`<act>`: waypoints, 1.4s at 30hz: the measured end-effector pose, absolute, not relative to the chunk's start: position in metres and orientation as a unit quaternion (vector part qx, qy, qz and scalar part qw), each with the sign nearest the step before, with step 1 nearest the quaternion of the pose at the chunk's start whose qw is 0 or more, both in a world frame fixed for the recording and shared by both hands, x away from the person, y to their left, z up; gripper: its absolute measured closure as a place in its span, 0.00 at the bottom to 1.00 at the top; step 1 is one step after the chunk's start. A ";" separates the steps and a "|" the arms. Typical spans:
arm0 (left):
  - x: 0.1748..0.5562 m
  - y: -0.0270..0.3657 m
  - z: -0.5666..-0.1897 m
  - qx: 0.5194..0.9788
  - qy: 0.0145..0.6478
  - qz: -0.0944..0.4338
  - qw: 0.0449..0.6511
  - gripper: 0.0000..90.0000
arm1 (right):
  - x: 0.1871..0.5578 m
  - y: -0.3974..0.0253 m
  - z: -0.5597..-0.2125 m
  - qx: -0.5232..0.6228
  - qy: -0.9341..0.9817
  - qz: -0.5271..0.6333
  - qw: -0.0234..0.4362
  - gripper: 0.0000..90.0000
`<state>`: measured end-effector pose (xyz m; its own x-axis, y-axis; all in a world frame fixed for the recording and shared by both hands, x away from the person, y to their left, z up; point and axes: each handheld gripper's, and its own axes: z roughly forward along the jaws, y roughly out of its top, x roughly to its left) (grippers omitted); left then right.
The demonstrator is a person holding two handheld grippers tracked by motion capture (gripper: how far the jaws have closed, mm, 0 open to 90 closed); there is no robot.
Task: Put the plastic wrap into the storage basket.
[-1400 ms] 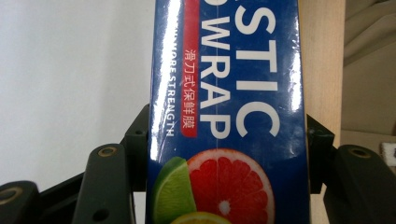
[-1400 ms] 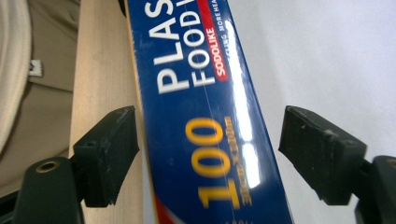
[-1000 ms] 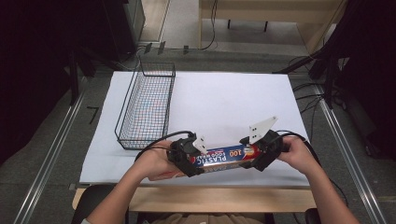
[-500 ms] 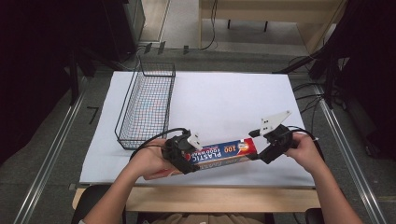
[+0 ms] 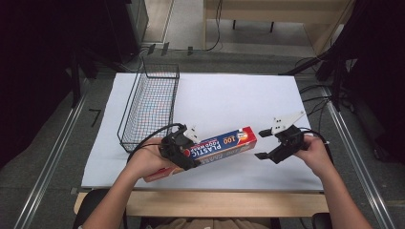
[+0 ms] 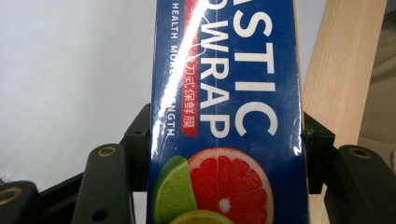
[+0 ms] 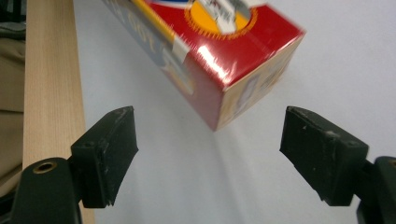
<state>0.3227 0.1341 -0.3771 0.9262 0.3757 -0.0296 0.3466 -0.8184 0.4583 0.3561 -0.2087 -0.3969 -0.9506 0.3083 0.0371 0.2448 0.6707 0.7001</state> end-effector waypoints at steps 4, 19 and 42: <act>0.323 0.136 -0.374 0.949 0.201 0.029 0.243 0.45 | 0.357 -0.207 -0.403 0.148 0.916 0.372 0.037 0.21; 0.330 0.143 -0.362 0.932 0.254 0.030 0.256 0.45 | 0.362 -0.197 -0.424 0.189 0.915 0.351 0.069 0.21; 0.363 0.156 -0.335 0.905 0.334 0.055 0.259 0.45 | 0.363 -0.183 -0.439 0.210 0.912 0.342 0.089 0.22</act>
